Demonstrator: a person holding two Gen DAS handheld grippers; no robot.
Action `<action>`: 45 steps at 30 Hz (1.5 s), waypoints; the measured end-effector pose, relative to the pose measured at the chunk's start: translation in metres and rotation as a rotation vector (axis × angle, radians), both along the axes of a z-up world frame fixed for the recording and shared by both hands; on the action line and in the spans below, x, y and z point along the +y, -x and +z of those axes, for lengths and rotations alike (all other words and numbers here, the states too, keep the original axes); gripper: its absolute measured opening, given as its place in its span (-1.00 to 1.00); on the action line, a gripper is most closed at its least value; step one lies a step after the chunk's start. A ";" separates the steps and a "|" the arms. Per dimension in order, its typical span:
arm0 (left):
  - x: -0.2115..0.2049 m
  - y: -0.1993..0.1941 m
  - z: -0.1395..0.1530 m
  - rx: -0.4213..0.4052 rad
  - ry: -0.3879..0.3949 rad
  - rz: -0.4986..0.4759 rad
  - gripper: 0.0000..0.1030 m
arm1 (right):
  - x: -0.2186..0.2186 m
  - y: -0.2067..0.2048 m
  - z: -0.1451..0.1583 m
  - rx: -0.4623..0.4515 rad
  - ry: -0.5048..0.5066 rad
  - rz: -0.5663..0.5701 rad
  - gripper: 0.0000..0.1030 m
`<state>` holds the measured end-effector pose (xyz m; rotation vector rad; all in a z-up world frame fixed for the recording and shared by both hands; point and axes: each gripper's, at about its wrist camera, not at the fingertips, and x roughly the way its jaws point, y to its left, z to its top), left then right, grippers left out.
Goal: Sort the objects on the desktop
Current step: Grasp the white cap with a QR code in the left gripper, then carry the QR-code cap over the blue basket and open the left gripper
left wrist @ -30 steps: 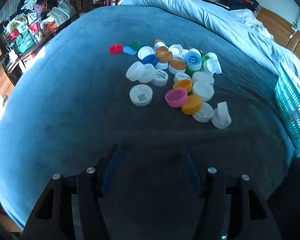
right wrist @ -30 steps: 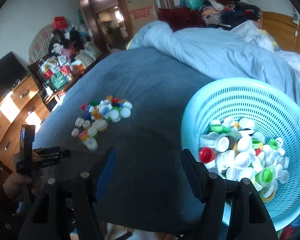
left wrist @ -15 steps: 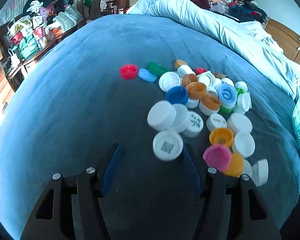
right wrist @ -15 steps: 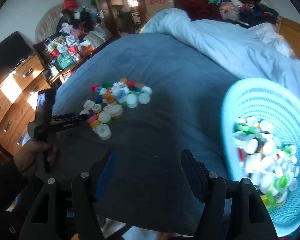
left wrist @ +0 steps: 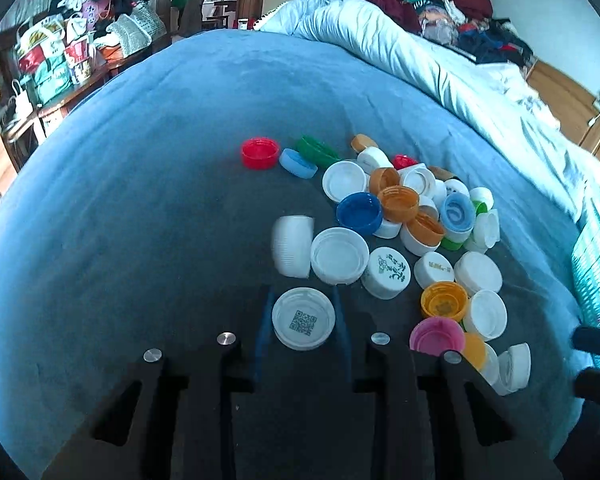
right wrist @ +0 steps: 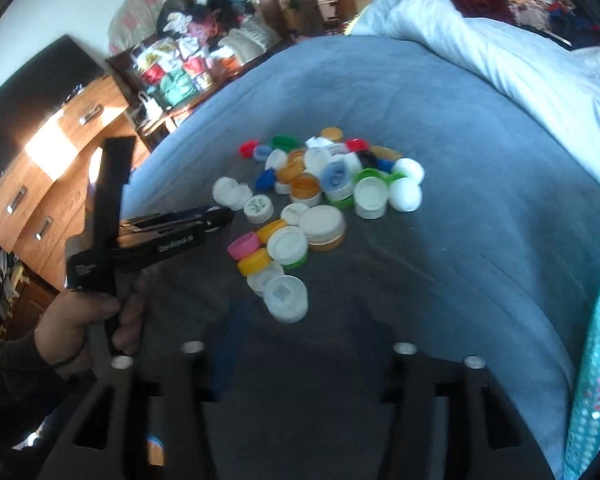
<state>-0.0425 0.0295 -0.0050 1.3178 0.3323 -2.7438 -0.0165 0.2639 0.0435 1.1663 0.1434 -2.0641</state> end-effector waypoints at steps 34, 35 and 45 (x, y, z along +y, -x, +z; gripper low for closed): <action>0.010 -0.043 0.079 0.162 -0.019 -0.045 -0.52 | 0.006 0.003 0.055 0.048 0.075 -0.065 -0.36; 0.014 -0.045 0.086 0.175 -0.017 -0.049 -0.52 | 0.009 0.000 0.059 0.064 0.063 -0.067 -0.36; 0.078 -0.037 0.140 0.185 0.083 -0.134 -0.52 | 0.060 -0.019 0.104 0.221 0.002 -0.140 -0.36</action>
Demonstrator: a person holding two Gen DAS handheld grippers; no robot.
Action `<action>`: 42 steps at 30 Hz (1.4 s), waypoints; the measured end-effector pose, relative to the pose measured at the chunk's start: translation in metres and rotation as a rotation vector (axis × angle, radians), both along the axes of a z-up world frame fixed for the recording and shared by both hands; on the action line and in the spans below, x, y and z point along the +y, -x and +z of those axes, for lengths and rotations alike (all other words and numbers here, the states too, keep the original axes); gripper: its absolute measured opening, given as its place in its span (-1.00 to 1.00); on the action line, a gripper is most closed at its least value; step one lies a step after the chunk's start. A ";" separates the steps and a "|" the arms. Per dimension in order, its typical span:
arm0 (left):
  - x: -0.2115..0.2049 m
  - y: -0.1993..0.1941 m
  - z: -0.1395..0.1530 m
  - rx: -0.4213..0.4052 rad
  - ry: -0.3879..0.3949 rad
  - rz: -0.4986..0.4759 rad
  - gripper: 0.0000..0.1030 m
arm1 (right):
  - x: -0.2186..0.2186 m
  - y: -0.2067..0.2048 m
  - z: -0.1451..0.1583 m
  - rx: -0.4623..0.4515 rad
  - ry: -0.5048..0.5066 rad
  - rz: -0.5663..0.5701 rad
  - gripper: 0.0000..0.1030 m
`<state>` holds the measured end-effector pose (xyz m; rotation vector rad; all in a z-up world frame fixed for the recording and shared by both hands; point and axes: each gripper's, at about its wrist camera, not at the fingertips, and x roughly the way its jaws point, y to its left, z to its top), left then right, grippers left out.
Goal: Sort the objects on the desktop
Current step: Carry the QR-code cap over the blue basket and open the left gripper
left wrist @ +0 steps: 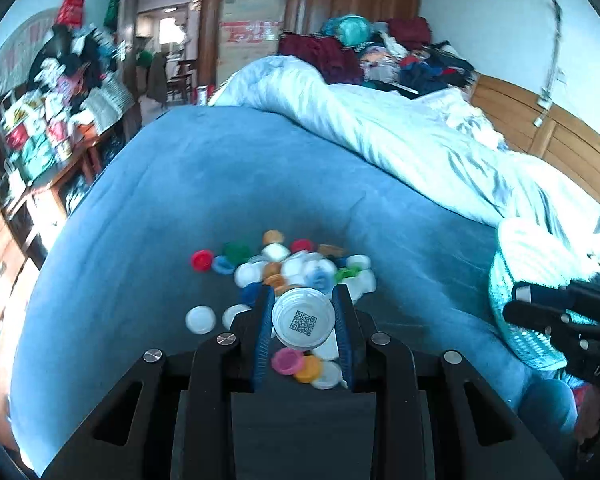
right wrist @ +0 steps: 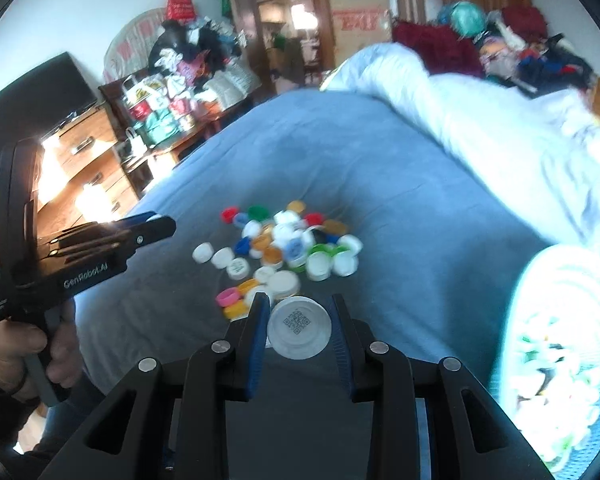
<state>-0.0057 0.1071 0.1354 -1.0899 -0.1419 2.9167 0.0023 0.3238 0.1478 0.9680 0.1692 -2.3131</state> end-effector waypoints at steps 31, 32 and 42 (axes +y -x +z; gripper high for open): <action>0.198 0.032 0.059 0.039 0.153 -0.275 -0.52 | 0.166 0.006 0.069 0.191 -0.020 -0.304 -0.35; 0.204 0.033 0.059 0.039 0.156 -0.282 -0.52 | 0.172 0.006 0.069 0.188 -0.020 -0.314 -0.35; 0.260 0.045 0.057 0.027 0.191 -0.365 -0.52 | 0.208 0.012 0.067 0.170 -0.016 -0.362 -0.35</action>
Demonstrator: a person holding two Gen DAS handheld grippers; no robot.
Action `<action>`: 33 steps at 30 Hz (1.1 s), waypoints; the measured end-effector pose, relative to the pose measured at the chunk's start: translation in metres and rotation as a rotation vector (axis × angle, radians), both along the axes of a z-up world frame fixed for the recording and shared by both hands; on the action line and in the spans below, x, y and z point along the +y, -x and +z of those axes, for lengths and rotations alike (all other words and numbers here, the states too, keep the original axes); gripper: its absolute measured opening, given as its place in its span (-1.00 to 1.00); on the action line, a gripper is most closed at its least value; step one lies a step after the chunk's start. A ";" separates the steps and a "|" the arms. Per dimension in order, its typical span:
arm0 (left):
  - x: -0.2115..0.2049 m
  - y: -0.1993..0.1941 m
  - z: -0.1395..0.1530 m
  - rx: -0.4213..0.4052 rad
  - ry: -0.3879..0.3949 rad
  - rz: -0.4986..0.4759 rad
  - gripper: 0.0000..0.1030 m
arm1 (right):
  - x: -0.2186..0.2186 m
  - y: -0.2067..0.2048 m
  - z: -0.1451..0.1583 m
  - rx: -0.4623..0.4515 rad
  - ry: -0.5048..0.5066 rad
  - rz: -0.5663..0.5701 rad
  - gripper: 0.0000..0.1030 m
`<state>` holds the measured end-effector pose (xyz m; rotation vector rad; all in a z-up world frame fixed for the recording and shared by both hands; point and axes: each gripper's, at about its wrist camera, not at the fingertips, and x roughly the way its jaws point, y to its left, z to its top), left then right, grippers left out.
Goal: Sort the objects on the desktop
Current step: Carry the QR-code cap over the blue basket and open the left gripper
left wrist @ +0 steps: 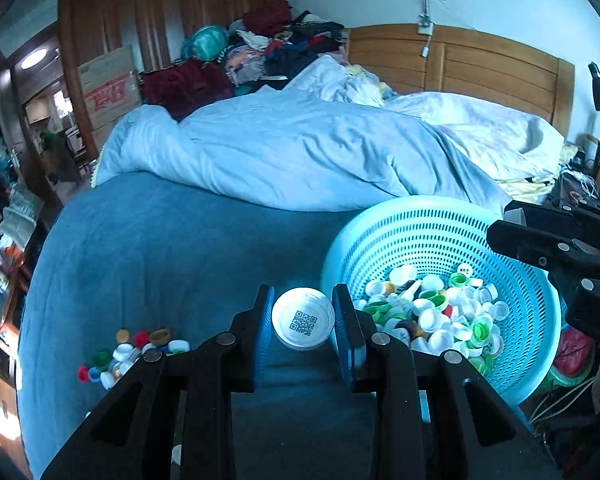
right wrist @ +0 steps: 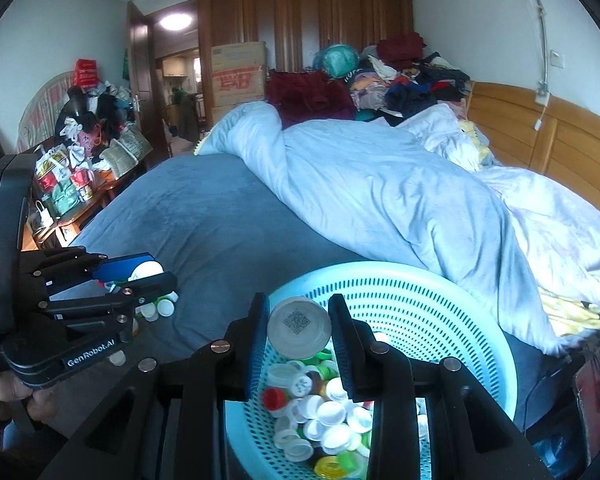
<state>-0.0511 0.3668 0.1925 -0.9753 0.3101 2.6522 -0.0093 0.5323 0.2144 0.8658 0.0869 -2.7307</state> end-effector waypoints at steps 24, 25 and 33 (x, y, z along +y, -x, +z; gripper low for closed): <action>0.062 0.024 -0.031 -0.153 0.074 -0.099 -0.52 | 0.042 0.019 -0.025 -0.096 0.052 -0.039 -0.35; 0.065 0.025 -0.033 -0.165 0.076 -0.106 -0.52 | 0.043 0.020 -0.026 -0.099 0.054 -0.039 -0.35; 0.077 0.035 -0.050 -0.278 0.080 -0.137 -0.52 | 0.048 0.023 -0.034 -0.134 0.079 -0.043 -0.35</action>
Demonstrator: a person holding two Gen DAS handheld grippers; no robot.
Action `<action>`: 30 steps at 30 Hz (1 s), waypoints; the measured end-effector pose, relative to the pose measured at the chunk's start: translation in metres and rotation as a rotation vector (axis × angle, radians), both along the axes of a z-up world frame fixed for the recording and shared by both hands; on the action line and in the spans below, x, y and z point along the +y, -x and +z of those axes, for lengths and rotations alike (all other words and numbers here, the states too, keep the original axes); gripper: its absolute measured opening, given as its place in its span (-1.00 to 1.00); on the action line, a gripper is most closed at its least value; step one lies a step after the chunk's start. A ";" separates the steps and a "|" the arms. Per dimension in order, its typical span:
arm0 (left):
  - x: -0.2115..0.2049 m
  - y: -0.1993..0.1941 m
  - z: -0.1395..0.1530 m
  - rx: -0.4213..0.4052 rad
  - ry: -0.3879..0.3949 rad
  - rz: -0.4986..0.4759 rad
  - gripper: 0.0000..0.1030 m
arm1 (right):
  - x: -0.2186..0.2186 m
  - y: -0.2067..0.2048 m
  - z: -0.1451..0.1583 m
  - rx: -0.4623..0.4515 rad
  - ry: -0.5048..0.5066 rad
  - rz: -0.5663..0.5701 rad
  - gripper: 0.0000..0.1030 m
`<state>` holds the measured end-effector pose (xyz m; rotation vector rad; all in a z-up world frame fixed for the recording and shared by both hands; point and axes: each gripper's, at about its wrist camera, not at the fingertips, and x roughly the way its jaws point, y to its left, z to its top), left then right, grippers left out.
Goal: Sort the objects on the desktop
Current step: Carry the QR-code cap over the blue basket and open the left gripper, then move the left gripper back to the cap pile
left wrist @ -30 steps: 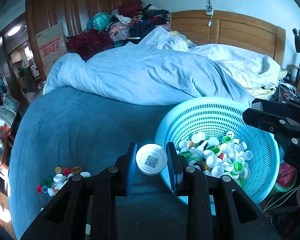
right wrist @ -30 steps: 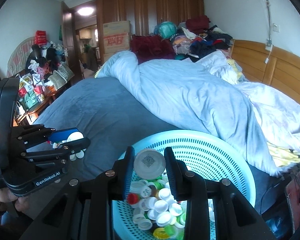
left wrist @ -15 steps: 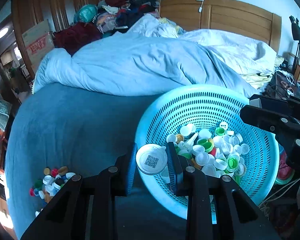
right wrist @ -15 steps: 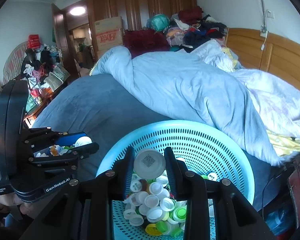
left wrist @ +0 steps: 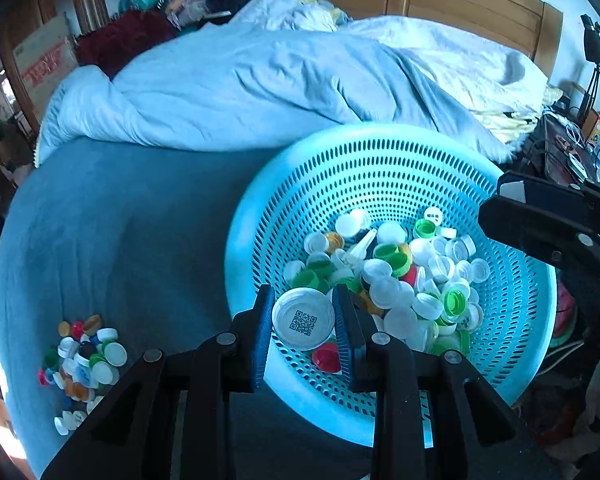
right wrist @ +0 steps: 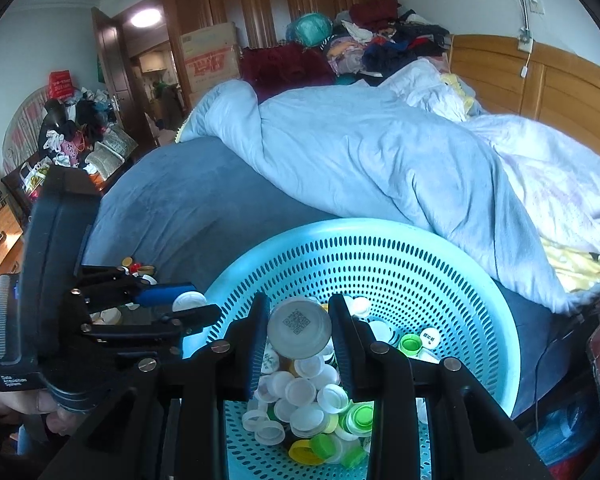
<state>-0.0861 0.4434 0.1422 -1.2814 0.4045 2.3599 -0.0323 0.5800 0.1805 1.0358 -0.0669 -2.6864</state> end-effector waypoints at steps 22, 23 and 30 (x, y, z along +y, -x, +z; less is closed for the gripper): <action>0.006 0.001 -0.007 -0.020 0.011 -0.016 -0.52 | 0.000 0.001 -0.010 -0.027 0.005 -0.001 -0.35; 0.007 0.001 -0.007 -0.019 0.011 -0.016 -0.52 | 0.000 0.001 -0.010 -0.027 0.004 -0.003 -0.35; 0.010 0.000 -0.009 -0.019 0.006 -0.032 -0.38 | 0.002 0.000 -0.011 -0.019 -0.001 -0.021 -0.30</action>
